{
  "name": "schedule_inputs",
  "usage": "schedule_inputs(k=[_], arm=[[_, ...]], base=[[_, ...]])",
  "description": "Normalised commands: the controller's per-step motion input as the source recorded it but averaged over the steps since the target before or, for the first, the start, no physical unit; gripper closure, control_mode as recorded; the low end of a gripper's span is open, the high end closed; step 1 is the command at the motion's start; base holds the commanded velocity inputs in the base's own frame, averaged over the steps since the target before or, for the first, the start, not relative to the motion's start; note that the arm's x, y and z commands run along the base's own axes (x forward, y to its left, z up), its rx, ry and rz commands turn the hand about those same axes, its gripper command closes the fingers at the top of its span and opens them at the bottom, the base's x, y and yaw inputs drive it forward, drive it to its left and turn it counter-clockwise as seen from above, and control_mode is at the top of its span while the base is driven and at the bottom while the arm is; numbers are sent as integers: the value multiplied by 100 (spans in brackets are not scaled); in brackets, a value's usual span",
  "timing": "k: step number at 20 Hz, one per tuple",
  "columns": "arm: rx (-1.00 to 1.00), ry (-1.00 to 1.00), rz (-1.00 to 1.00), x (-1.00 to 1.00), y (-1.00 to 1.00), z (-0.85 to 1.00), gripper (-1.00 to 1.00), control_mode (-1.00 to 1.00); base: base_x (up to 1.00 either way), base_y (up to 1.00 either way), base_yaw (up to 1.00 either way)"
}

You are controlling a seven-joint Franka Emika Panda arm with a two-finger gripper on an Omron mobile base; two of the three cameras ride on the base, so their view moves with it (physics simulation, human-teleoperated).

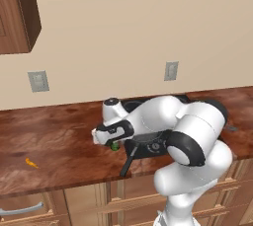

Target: Place both pans onto different burners. Then place the avocado and the shrimp on different pans.

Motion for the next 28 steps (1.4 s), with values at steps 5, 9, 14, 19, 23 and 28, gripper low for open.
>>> schedule_inputs(k=[5,9,14,19,23,28], arm=[[-11,0,0,-1,0,-37,-100,-100],[-7,0,0,0,0,-14,100,-100],[-5,0,0,-1,0,-4,100,-100],[0,-8,0,-18,-13,16,100,-100],[0,-15,0,-30,-36,50,100,-100],[0,-13,0,-10,-31,57,100,-100]], base=[[0,0,0],[0,0,0],[0,0,0],[0,0,0],[0,0,0],[0,0,0]])
